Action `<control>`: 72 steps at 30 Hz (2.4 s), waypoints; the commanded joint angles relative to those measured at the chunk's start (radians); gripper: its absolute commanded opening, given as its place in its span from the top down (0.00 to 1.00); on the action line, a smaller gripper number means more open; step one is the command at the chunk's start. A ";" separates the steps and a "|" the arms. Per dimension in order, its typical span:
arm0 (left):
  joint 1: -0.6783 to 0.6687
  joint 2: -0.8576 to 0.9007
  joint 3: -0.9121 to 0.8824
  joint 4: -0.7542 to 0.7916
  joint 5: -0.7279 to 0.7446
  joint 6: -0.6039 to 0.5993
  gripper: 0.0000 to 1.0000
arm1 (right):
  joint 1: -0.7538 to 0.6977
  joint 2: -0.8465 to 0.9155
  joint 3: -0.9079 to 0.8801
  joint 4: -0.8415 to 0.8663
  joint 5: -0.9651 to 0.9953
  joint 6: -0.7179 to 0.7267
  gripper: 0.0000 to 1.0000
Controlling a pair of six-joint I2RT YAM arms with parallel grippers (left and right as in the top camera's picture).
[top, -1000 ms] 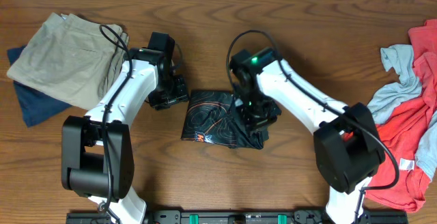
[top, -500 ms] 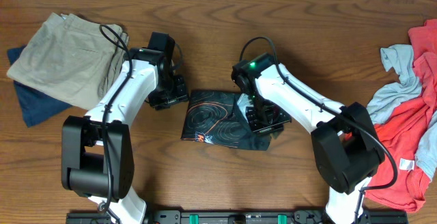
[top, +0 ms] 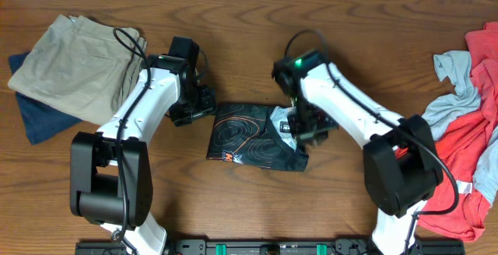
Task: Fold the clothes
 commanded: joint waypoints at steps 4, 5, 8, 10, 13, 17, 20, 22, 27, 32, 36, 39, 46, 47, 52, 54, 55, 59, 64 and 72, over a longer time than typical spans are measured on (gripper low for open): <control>-0.004 0.005 -0.009 -0.002 -0.008 -0.006 0.35 | -0.018 0.000 0.087 0.239 -0.091 -0.119 0.66; -0.004 0.005 -0.009 -0.002 -0.008 -0.006 0.35 | -0.018 0.002 0.084 0.265 -0.080 -0.119 0.66; -0.005 0.005 -0.009 -0.003 -0.005 -0.006 0.35 | -0.022 0.008 0.081 0.302 -0.001 -0.077 0.65; -0.007 0.005 -0.009 -0.003 -0.005 -0.006 0.35 | -0.027 0.010 0.081 0.312 0.029 -0.055 0.65; -0.008 0.005 -0.009 -0.002 -0.005 -0.006 0.35 | -0.037 0.012 0.081 0.345 0.023 -0.071 0.65; -0.009 0.005 -0.009 0.001 -0.005 -0.006 0.35 | -0.039 0.012 0.081 0.412 -0.124 -0.174 0.66; -0.010 0.005 -0.009 0.002 -0.005 -0.006 0.35 | -0.027 0.016 0.081 0.457 -0.241 -0.206 0.67; -0.010 0.005 -0.009 0.002 -0.005 -0.006 0.35 | -0.011 0.023 0.081 0.486 -0.250 -0.205 0.66; -0.010 0.005 -0.009 0.001 -0.005 -0.006 0.35 | 0.048 0.077 0.081 0.516 -0.214 -0.170 0.63; -0.010 0.005 -0.009 0.001 -0.005 -0.005 0.35 | 0.068 0.131 0.081 0.489 -0.182 -0.102 0.72; -0.010 0.005 -0.009 0.002 -0.005 -0.006 0.35 | 0.068 0.139 0.081 0.470 -0.175 -0.099 0.84; -0.010 0.005 -0.009 0.002 -0.005 -0.005 0.35 | 0.061 0.129 0.082 0.453 -0.150 -0.084 0.85; -0.010 0.005 -0.010 0.002 -0.005 -0.005 0.35 | 0.013 0.109 0.083 0.373 -0.099 -0.064 0.99; -0.010 0.005 -0.010 0.002 -0.005 -0.005 0.35 | 0.007 0.109 0.083 0.365 -0.098 -0.062 0.99; -0.010 0.005 -0.010 0.002 -0.005 -0.005 0.35 | -0.013 0.095 0.083 0.319 -0.087 -0.033 0.99; -0.010 0.005 -0.010 0.002 -0.005 -0.005 0.34 | -0.027 0.082 0.083 0.298 -0.085 -0.021 0.99; -0.010 0.005 -0.010 0.001 -0.005 -0.005 0.35 | -0.035 0.076 0.083 0.282 -0.085 -0.021 0.99; -0.010 0.005 -0.010 0.001 -0.005 -0.005 0.35 | -0.059 0.059 0.083 0.198 -0.085 -0.034 0.91; -0.010 0.005 -0.010 0.001 -0.005 -0.006 0.35 | -0.082 0.055 0.084 0.146 -0.077 -0.039 0.96; -0.010 0.005 -0.010 0.001 -0.005 -0.006 0.35 | -0.095 0.026 0.084 0.342 -0.117 -0.059 0.71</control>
